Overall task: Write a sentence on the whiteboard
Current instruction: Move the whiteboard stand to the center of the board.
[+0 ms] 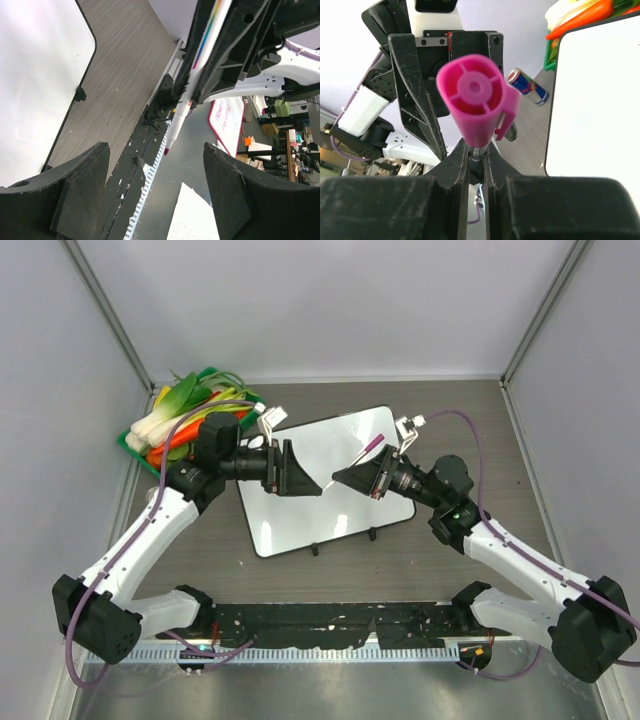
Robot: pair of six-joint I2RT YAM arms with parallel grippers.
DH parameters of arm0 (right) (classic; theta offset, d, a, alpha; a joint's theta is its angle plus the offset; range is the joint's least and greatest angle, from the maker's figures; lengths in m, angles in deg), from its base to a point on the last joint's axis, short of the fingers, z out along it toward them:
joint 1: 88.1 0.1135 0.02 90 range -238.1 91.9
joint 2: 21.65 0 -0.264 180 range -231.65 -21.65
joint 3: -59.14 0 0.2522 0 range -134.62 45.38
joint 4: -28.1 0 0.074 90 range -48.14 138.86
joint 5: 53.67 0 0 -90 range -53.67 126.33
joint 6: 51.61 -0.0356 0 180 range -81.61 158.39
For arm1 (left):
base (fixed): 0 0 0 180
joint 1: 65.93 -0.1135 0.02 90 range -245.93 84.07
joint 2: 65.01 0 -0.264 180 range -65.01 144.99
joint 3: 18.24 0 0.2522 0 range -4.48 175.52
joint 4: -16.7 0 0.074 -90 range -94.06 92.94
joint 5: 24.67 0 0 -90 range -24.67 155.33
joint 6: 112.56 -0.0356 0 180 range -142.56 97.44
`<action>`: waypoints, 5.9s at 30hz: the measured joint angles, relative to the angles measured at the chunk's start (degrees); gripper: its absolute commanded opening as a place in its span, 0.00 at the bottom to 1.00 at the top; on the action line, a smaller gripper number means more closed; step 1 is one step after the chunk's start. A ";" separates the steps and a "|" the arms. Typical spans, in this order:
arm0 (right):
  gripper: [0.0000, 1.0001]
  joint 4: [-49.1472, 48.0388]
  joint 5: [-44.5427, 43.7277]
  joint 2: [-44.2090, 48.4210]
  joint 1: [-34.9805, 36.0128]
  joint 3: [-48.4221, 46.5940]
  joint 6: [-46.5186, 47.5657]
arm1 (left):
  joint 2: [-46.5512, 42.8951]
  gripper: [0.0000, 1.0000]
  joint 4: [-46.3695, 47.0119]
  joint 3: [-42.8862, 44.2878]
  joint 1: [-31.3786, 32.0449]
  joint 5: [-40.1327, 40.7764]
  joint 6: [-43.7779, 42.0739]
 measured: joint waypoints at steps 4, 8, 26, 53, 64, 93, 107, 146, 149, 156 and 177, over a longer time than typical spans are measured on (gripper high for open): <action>0.01 3.56 -3.32 3.26 0.00 0.35 2.34 | 1.25 0.78 0.76 0.00 0.00 -0.20 0.39; 0.01 6.62 -5.95 3.45 0.00 0.68 3.32 | 3.39 0.78 1.51 0.44 0.00 -0.50 0.46; 0.02 20.24 -19.39 13.97 0.00 1.73 10.12 | -1.66 0.86 -6.49 1.03 0.00 13.00 -6.10; 0.01 48.89 -21.92 38.93 0.00 8.20 14.86 | -29.51 1.00 -8.41 -32.52 2.08 35.32 15.63; 0.01 51.98 -23.45 41.97 0.00 8.61 16.79 | -34.73 1.00 -8.46 -33.88 2.45 38.07 17.18; 0.01 36.39 -24.94 24.90 0.00 9.73 19.30 | -24.57 0.95 -8.48 -30.77 11.43 45.70 9.92; 0.01 35.28 -26.62 26.03 0.00 9.73 20.68 | -4.85 0.93 -11.80 -21.51 43.17 73.64 23.85; 0.02 38.01 -29.88 26.16 0.00 9.68 22.49 | 29.33 0.61 -10.25 -11.28 51.28 93.07 42.05; 0.02 38.05 -29.90 26.16 0.00 9.68 22.71 | 29.35 0.57 -9.92 -11.30 50.58 93.07 41.75; 0.01 38.18 -29.90 26.05 0.00 9.68 22.91 | 30.01 0.43 -8.15 -11.23 47.93 93.48 40.22; 0.01 38.66 -29.94 26.43 0.00 9.64 23.15 | 34.38 0.00 -10.99 -6.12 48.83 94.53 42.95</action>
